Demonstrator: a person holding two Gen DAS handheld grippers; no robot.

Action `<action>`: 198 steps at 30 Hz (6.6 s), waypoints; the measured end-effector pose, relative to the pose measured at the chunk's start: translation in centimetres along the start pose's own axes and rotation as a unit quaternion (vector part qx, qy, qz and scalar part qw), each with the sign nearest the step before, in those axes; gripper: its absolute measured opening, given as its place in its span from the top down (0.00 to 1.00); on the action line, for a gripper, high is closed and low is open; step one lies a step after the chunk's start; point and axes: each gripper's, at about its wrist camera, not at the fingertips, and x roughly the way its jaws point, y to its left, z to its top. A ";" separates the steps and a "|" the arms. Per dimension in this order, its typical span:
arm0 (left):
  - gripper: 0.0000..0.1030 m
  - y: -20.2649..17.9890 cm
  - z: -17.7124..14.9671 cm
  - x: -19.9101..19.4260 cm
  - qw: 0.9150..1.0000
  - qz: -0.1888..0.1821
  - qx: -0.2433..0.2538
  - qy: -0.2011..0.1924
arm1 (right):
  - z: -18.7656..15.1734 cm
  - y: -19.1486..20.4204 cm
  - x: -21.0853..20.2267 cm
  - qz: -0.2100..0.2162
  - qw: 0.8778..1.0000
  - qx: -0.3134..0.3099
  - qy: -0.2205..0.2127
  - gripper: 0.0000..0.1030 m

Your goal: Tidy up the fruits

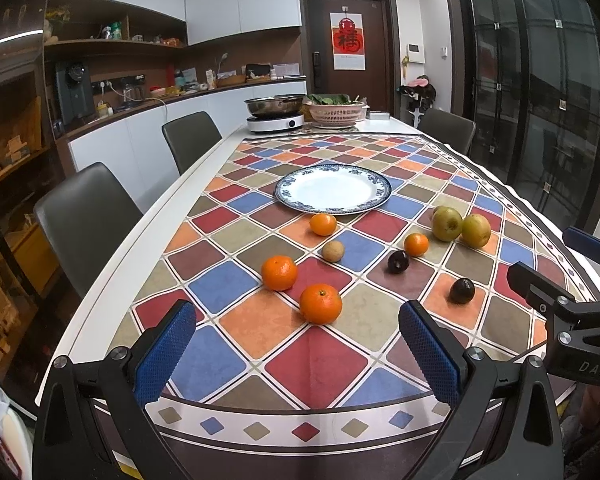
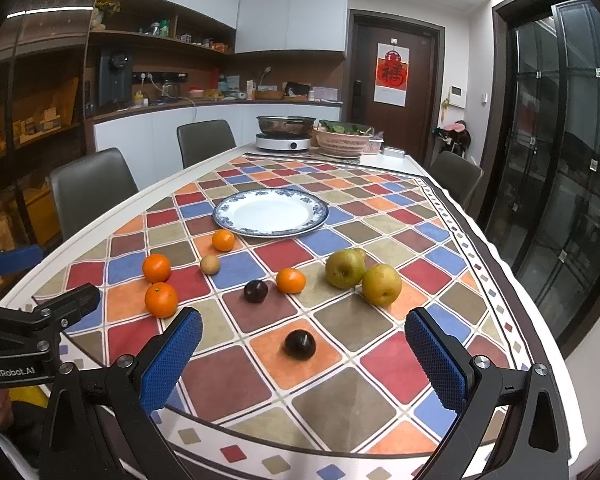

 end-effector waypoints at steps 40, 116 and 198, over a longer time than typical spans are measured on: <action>0.00 0.1 0.2 1.7 0.999 -0.023 -0.004 0.028 | -0.2 0.3 1.7 -0.009 0.999 -0.012 0.035 0.01; 0.61 -0.1 15.1 15.2 0.991 -0.102 0.037 0.077 | 13.6 -1.7 16.7 0.129 0.985 -0.006 0.116 0.70; 0.16 2.1 20.6 15.0 0.995 -0.079 0.033 0.046 | 19.4 -1.3 19.3 0.094 0.990 -0.023 0.099 0.36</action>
